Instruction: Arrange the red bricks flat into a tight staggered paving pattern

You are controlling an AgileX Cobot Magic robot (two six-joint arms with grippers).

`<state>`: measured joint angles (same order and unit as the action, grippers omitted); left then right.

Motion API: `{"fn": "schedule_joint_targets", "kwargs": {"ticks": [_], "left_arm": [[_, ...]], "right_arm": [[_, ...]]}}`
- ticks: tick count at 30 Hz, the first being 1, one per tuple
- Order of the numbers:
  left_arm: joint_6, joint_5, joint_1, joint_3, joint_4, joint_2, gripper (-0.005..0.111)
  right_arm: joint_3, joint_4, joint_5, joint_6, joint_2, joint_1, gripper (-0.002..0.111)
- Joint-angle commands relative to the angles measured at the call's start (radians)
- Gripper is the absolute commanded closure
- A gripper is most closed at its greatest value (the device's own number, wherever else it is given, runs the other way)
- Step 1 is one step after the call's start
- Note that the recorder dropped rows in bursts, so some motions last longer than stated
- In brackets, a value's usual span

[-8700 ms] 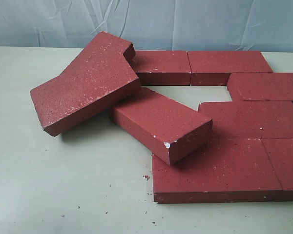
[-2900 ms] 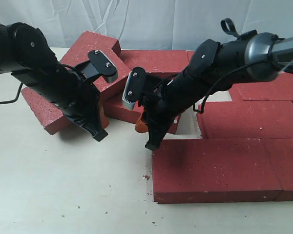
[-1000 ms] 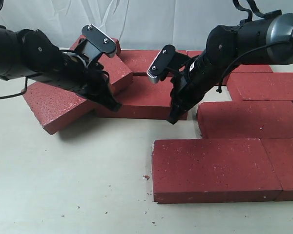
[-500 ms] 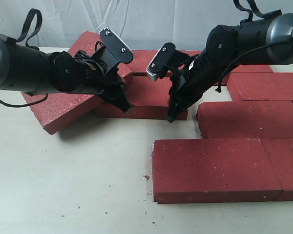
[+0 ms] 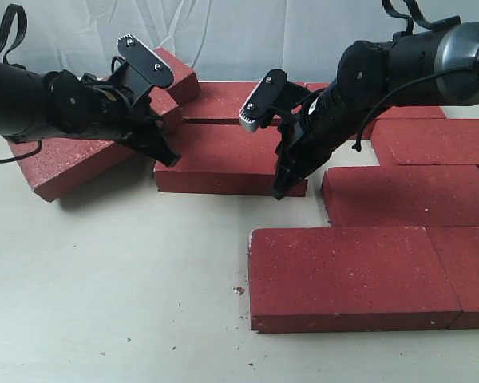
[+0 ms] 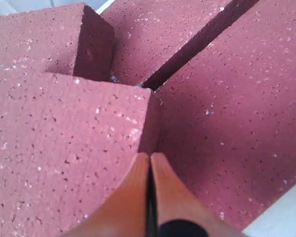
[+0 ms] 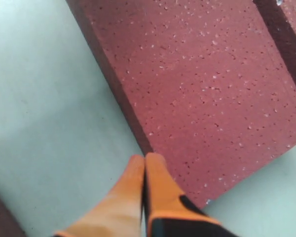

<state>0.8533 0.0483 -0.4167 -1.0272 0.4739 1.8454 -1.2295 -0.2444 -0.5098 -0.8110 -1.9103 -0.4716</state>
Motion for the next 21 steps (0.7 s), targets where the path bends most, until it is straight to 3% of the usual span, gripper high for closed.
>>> {"fn": "schedule_joint_targets", "kwargs": {"ticks": [1, 10, 15, 18, 21], "left_arm": [[-0.004, -0.033, 0.01, -0.002, 0.006, -0.026, 0.107], [-0.008, -0.097, 0.105, -0.002, 0.038, -0.041, 0.107], [-0.008, -0.174, 0.087, -0.002, 0.048, -0.111, 0.107], [-0.008, -0.287, 0.061, -0.002, 0.06, -0.177, 0.107], [0.024, -0.494, 0.038, -0.002, 0.046, -0.186, 0.107]], "right_arm": [[-0.002, -0.002, 0.006, 0.001, 0.011, 0.006, 0.109], [-0.002, -0.002, 0.0, 0.001, 0.011, 0.006, 0.109], [-0.002, -0.002, 0.0, 0.001, 0.011, 0.006, 0.109], [-0.002, -0.002, 0.0, 0.001, 0.011, 0.006, 0.109], [-0.002, -0.002, 0.0, 0.001, 0.011, 0.006, 0.109]]}}
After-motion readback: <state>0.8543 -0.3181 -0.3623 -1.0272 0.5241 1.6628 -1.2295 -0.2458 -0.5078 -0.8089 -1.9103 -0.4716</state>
